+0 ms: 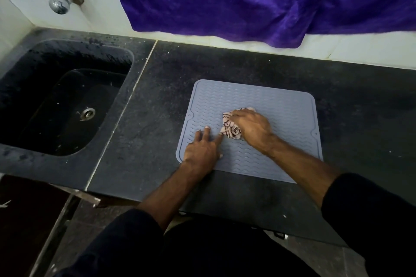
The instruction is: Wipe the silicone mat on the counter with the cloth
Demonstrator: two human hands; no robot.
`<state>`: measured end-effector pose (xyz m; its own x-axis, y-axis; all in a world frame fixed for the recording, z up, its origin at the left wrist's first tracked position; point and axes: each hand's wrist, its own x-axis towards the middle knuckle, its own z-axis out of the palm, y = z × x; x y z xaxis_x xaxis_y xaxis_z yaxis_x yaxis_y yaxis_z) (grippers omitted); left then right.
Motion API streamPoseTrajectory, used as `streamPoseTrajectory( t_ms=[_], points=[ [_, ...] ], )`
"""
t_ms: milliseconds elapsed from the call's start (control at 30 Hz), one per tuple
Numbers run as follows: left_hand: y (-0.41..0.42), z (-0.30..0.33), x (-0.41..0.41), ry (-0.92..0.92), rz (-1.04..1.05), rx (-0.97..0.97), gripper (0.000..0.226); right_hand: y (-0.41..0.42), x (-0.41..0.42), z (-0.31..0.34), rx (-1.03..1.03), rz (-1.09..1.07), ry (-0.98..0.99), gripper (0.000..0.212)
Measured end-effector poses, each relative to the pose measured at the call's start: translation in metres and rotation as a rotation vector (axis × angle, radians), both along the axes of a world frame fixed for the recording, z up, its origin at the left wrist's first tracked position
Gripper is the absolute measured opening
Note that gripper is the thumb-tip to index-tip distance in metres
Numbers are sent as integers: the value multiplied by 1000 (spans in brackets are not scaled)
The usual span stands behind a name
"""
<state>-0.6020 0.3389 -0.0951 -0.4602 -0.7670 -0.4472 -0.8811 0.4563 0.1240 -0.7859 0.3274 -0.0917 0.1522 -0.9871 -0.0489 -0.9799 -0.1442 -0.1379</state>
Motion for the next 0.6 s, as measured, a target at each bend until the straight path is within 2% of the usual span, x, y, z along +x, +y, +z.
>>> streamPoseTrajectory(
  t_ms=[133, 167, 233, 300, 400, 600],
  points=[
    [0, 3, 0, 1, -12, 17, 72, -10, 12, 6, 11, -40, -64, 62],
    [-1, 4, 0, 1, -15, 26, 73, -12, 20, 6, 12, -35, -77, 61],
    [-2, 6, 0, 2, -27, 27, 75, -14, 29, 4, 3, -24, -90, 47],
    [-4, 9, 1, -12, -49, 16, 75, -11, 29, 0, 1, 4, -32, 40],
    [-8, 10, 0, -45, -81, 24, 74, -6, 17, 0, 31, 4, 25, 44],
    [-12, 13, 1, -81, -160, 0, 77, -12, 25, 8, 56, -53, -38, 53]
  ],
)
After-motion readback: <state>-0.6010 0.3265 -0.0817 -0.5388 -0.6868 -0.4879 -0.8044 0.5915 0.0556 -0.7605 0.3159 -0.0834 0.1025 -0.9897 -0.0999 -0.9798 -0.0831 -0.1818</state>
